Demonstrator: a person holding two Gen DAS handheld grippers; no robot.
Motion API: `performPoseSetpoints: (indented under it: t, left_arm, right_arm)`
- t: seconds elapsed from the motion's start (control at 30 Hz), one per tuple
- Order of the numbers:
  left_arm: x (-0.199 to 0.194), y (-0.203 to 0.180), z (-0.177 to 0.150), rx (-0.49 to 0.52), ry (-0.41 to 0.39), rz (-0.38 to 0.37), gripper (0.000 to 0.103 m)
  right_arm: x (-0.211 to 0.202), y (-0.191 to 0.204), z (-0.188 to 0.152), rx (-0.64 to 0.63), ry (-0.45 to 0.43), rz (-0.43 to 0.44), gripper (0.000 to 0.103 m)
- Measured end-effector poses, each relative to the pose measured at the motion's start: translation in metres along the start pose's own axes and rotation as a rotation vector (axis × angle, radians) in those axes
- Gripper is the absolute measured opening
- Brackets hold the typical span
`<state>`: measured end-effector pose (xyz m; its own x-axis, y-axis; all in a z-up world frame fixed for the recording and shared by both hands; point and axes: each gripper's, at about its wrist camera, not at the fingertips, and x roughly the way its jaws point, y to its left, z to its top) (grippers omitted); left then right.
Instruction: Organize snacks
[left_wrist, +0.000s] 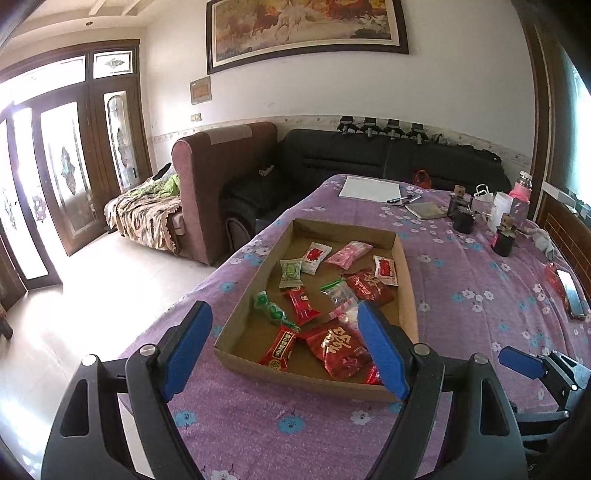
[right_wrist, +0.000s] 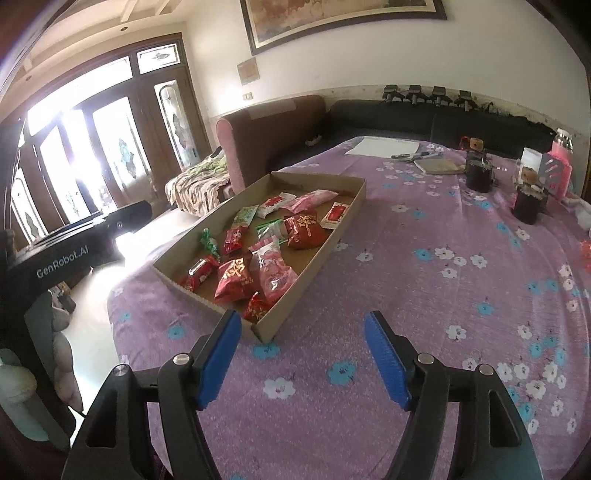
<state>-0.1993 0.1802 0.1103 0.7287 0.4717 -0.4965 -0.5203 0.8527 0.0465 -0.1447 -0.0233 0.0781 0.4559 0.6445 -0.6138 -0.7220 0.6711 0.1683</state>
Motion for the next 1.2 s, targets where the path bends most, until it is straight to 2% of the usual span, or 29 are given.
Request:
performPoseSetpoints:
  t: [0.17, 0.27, 0.3, 0.37, 0.43, 0.53, 0.6, 0.67, 0.87, 1.2]
  left_arm:
    - [-0.011, -0.004, -0.001, 0.008, -0.046, 0.025, 0.082]
    - [-0.024, -0.002, -0.002, -0.007, -0.123, 0.063, 0.082]
    - [-0.032, -0.001, -0.003, -0.015, -0.170, 0.085, 0.084]
    - [-0.043, 0.002, -0.005, -0.031, -0.235, 0.108, 0.103]
    - [-0.053, 0.007, -0.006, -0.060, -0.297, 0.115, 0.103]
    - [-0.059, 0.014, -0.010, -0.105, -0.334, 0.126, 0.103]
    - [-0.054, 0.014, -0.010, -0.098, -0.309, 0.140, 0.103]
    - [-0.045, 0.012, -0.009, -0.071, -0.255, 0.111, 0.103]
    - [-0.022, 0.010, -0.014, -0.074, -0.095, 0.023, 0.103]
    - [0.000, 0.011, -0.030, -0.108, 0.063, -0.031, 0.103]
  right_arm:
    - [-0.004, 0.001, -0.004, -0.002, -0.003, 0.001, 0.072]
    - [-0.004, 0.002, -0.005, -0.005, -0.004, 0.000, 0.072]
    - [-0.005, 0.002, -0.006, -0.007, -0.005, -0.001, 0.072]
    - [-0.005, 0.004, -0.007, -0.013, -0.005, 0.000, 0.072]
    - [-0.005, 0.006, -0.008, -0.019, -0.003, 0.001, 0.072]
    - [-0.005, 0.010, -0.009, -0.029, -0.006, 0.005, 0.072]
    - [-0.005, 0.013, -0.010, -0.035, -0.007, 0.006, 0.072]
    - [-0.005, 0.016, -0.011, -0.039, -0.007, 0.010, 0.072]
    - [-0.002, 0.024, -0.013, -0.059, -0.005, -0.001, 0.072]
    - [0.005, 0.030, -0.011, -0.024, -0.015, -0.066, 0.079]
